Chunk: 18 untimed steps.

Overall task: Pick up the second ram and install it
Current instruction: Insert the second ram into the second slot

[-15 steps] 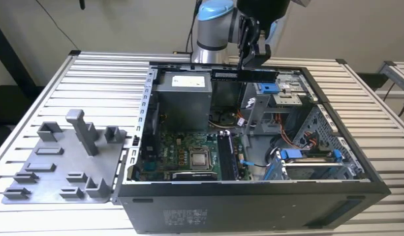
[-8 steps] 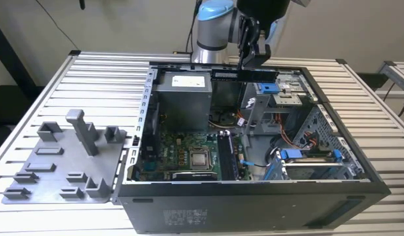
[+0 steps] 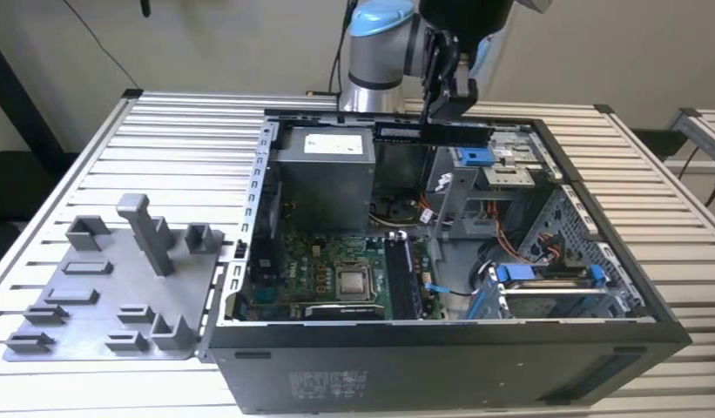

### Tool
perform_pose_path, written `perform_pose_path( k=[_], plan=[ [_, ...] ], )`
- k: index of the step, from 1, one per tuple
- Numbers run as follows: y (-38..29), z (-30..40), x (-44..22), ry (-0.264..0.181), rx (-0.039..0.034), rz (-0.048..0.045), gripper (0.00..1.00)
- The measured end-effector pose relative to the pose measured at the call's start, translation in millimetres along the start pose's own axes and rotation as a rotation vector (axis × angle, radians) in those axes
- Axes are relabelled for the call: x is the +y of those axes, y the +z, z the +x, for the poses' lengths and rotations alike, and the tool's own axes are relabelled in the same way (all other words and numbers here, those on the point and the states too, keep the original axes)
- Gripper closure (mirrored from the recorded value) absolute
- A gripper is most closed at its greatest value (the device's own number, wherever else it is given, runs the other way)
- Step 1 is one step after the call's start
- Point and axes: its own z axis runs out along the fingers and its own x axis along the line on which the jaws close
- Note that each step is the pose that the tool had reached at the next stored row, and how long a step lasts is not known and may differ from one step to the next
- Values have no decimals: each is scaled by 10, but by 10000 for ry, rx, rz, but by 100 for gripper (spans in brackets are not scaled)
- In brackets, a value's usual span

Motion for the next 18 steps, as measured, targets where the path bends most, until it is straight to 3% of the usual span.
perform_pose_path(
  k=[18],
  plan=[
    [2, 0, 0, 457, -4, 30, 86]
  ],
)
